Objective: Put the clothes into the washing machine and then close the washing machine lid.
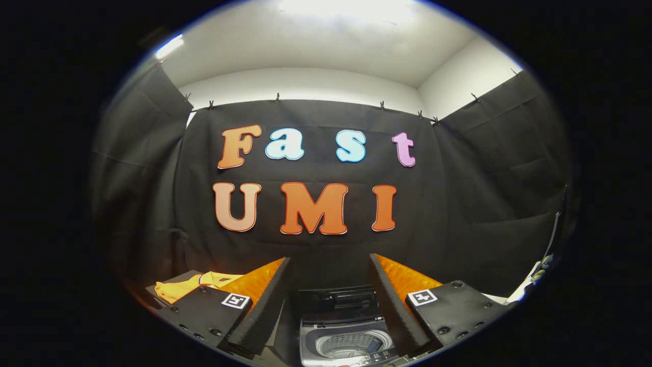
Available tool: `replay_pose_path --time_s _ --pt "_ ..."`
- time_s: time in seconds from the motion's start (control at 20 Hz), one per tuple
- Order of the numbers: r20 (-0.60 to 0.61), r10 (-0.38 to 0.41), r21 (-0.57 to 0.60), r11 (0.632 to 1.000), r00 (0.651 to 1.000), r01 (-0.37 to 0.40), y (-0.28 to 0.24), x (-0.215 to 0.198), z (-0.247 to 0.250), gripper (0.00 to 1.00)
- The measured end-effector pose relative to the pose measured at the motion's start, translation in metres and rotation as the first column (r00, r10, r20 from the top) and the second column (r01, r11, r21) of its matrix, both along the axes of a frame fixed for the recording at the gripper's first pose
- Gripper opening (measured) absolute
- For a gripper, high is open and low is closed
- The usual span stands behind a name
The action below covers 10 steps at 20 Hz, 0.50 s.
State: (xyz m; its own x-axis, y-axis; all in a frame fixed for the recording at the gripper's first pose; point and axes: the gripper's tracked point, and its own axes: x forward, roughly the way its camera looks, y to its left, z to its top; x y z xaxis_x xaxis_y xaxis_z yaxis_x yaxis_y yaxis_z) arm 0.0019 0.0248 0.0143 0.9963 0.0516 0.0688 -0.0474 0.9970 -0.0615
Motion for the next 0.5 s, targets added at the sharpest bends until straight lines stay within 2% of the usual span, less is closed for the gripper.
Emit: replay_pose_path --time_s 0.25,0.5 --pt "-0.012 0.032 0.005 0.999 0.999 -0.031 0.013 0.003 -0.004 0.97" --pt "-0.029 0.031 0.011 0.999 0.999 -0.031 0.022 0.009 -0.006 0.97"
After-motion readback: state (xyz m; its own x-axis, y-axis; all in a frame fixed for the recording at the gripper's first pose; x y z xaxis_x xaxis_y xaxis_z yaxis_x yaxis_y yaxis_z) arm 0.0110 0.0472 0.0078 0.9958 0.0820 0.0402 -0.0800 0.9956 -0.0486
